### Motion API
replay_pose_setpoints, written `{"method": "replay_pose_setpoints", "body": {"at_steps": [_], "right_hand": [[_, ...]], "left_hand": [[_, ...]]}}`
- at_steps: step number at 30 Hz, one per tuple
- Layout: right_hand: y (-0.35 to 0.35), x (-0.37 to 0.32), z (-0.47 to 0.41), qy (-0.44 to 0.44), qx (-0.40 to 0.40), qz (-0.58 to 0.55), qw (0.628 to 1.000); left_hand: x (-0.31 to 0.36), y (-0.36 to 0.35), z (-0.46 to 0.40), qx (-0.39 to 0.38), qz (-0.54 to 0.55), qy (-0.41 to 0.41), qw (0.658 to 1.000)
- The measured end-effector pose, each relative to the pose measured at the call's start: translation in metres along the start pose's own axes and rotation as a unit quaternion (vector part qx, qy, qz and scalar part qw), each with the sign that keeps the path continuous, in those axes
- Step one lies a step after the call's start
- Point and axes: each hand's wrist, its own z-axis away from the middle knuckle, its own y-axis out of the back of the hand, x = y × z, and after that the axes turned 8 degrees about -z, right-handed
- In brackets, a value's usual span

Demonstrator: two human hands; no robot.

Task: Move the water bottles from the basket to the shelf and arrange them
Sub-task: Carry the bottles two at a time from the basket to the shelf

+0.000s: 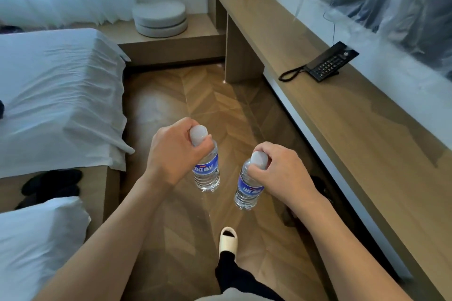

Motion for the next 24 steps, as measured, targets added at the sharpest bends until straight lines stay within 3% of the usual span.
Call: {"method": "replay_pose_setpoints", "body": {"at_steps": [5,11,24], "right_hand": [[0.003,-0.002,-0.102,0.014,-0.002,-0.006,1.000],[0.011,-0.009,-0.214,0.012,0.004,-0.003,1.000],[-0.041,-0.025,-0.471,-0.033,-0.018,0.027,0.999]], "left_hand": [[-0.012,-0.021,-0.096,0.015,-0.015,-0.025,0.999],[-0.026,-0.041,-0.212,0.009,-0.017,0.012,1.000],[-0.123,-0.086,-0.460,-0.021,0.004,0.007,1.000]]}}
